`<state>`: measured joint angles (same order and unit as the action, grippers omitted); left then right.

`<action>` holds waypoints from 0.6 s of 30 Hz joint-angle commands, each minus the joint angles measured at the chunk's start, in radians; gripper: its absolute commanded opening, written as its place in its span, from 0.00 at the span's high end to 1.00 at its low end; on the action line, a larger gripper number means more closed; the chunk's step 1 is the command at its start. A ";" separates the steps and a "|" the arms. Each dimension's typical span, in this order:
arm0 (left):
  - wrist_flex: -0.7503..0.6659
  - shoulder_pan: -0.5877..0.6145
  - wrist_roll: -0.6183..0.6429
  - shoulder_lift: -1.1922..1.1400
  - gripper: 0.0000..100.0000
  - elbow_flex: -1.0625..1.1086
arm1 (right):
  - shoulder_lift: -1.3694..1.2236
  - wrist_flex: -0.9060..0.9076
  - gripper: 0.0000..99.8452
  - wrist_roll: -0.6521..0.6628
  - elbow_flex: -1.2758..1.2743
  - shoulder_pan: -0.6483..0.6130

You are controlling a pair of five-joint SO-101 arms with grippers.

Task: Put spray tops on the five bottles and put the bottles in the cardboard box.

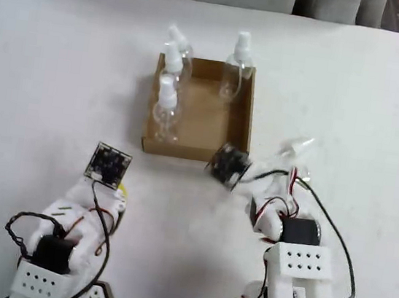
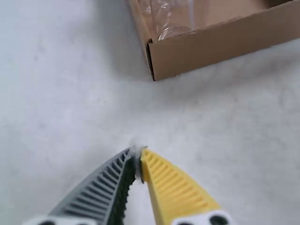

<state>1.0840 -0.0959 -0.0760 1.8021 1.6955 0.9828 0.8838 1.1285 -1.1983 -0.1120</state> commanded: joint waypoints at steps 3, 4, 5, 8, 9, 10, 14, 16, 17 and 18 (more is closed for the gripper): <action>-0.035 0.012 -0.006 -0.001 0.98 -0.002 | 0.019 0.206 0.86 0.305 0.061 0.004; -0.035 0.012 -0.006 -0.001 0.98 -0.002 | 0.019 0.225 0.81 0.319 0.071 0.004; -0.035 0.012 -0.006 -0.001 0.98 -0.002 | 0.019 0.228 0.78 0.325 0.081 0.004; -0.035 0.012 -0.006 -0.001 0.98 -0.002 | 0.019 0.228 0.68 0.354 0.101 0.004; -0.035 0.012 -0.006 -0.001 0.98 -0.002 | 0.019 0.228 0.66 0.367 0.107 0.002; -0.035 0.012 -0.006 -0.001 0.98 -0.002 | 0.019 0.228 0.65 0.379 0.110 0.002; -0.035 0.012 -0.006 -0.001 0.98 -0.002 | 0.016 0.222 0.65 0.437 0.107 -0.005; -0.035 0.012 -0.006 -0.001 0.98 -0.002 | -0.005 0.220 0.65 0.466 0.110 -0.005; -0.035 0.012 -0.006 -0.001 0.98 -0.002 | -0.025 0.213 0.65 0.476 0.117 -0.005; -0.035 0.012 -0.006 -0.001 0.98 -0.002 | -0.051 0.205 0.65 0.486 0.124 -0.005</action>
<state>1.0840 -0.0959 -0.0760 1.8021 1.6955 0.9735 1.1063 1.5781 -1.1339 -0.1120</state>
